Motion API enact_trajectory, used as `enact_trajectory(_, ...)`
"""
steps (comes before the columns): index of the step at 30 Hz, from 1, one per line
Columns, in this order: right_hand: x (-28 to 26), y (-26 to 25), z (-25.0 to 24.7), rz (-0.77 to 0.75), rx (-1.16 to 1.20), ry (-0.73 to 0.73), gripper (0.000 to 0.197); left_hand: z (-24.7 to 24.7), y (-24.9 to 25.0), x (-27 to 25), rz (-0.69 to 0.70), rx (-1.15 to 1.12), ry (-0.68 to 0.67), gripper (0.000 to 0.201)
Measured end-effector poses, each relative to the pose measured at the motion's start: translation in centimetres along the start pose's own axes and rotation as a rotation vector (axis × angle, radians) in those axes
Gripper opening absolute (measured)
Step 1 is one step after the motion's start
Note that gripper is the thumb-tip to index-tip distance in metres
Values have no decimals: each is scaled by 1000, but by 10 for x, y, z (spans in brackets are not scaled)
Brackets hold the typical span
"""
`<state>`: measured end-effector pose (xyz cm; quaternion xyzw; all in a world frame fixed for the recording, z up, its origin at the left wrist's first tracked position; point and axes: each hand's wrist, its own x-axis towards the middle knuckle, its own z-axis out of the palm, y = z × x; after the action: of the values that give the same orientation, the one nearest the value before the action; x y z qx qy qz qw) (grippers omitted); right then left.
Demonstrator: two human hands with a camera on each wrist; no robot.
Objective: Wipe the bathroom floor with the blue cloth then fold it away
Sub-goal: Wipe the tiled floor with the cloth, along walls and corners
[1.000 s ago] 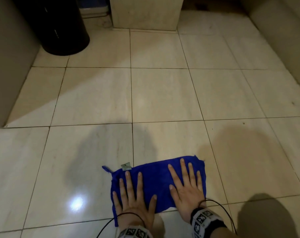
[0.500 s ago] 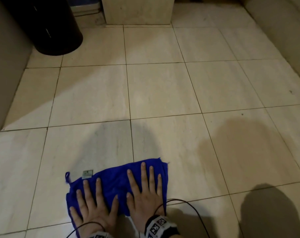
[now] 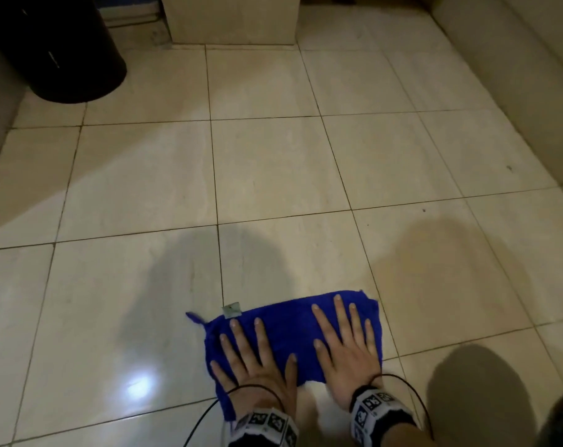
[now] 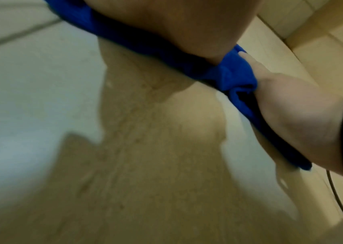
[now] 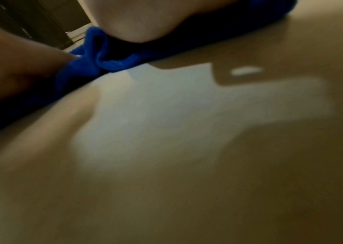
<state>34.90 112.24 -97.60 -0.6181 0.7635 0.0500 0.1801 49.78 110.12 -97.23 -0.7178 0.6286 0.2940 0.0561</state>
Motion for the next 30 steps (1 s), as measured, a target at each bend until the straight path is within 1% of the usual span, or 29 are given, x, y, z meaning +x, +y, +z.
enact_trajectory(2, 2, 11, 1, -7, 9, -14, 56, 2, 6, 0, 17, -9, -32, 86)
enact_trajectory(4, 2, 7, 0, 9, 13, 18, 57, 4, 4, 1, 33, 7, -24, 85)
enact_trajectory(6, 3, 0, 3, 45, 30, -10, 58, 4, 2, 3, 40, 31, 4, 85)
enact_trajectory(8, 5, -5, 5, 80, 10, 3, 58, 5, 1, 8, 81, 52, 37, 86)
enact_trajectory(9, 6, -7, 5, 98, 2, 1, 57, 2, 0, 14, 91, 77, 32, 88)
enact_trajectory(11, 9, -10, 4, 135, -3, -17, 58, -8, 0, 33, 71, 149, -36, 95)
enact_trajectory(12, 12, -12, 4, 136, 1, -5, 58, -14, 0, 46, 79, 155, -38, 96)
enact_trajectory(13, 16, -15, 3, 144, 4, 3, 58, -22, 1, 60, 104, 176, -31, 95)
enact_trajectory(15, 29, -22, -1, 176, 23, 22, 59, -40, 9, 87, 173, 251, -88, 91)
enact_trajectory(18, 65, -35, -12, 234, 60, 62, 60, -59, 28, 123, 151, 258, -157, 88)
enact_trajectory(20, 93, -39, -20, 257, 88, 41, 62, -67, 39, 137, 142, 241, -140, 87)
enact_trajectory(23, 128, -37, -32, 231, 54, 2, 63, -70, 50, 152, 151, 206, -84, 87)
enact_trajectory(27, 165, -20, -49, 117, 15, -30, 61, -77, 61, 171, 198, 210, -26, 88)
enact_trajectory(30, 182, -7, -60, 49, 16, -55, 67, -79, 63, 180, 239, 228, -1, 88)
